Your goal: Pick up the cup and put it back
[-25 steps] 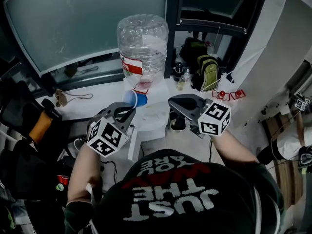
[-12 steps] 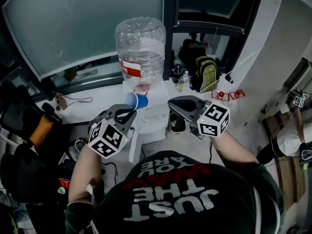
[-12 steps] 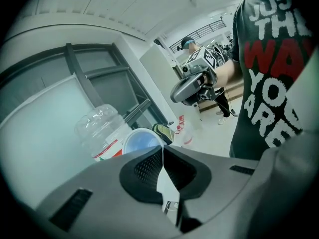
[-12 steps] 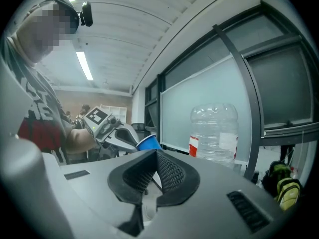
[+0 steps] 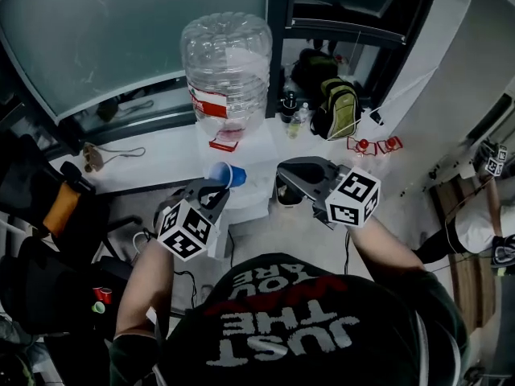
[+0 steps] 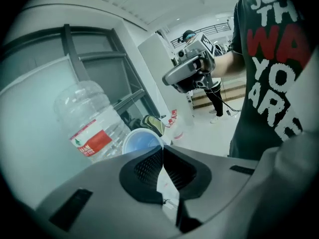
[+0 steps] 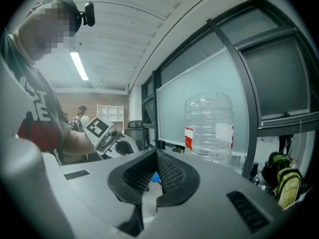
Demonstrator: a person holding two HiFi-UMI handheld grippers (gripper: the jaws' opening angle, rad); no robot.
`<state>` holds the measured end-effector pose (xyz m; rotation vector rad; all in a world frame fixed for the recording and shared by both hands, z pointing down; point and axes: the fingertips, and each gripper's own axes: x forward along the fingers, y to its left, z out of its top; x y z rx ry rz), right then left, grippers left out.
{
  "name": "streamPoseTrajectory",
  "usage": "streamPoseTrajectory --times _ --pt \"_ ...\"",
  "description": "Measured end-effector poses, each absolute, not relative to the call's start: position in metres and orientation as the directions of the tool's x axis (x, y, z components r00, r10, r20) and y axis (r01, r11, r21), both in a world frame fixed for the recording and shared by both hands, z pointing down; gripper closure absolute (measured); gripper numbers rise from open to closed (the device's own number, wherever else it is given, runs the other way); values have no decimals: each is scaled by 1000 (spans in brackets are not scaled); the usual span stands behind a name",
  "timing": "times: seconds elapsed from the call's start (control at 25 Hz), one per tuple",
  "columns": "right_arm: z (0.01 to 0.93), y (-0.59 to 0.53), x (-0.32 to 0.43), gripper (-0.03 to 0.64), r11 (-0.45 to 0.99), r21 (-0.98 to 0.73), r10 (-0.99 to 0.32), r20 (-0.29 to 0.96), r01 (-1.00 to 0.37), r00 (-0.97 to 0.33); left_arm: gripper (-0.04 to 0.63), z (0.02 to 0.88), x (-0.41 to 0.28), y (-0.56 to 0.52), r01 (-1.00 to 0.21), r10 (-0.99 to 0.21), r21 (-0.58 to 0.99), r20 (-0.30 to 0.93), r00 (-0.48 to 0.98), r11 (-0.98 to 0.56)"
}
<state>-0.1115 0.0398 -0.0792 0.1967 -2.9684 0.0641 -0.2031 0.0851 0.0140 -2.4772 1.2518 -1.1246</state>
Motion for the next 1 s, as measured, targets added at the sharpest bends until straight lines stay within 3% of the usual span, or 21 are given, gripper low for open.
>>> streamPoseTrajectory --times 0.24,0.56,1.0 --pt "-7 6 -110 583 980 -114 -138 197 -162 -971 580 131 -189 59 -642 -606 -258 684 407 -722" --pt "192 -41 -81 583 953 -198 -163 303 -229 -939 580 361 -135 21 -600 -436 -114 793 425 -792" --pt "512 -90 -39 584 923 -269 -164 373 -276 -913 580 722 -139 -8 -649 -278 -65 932 231 -758"
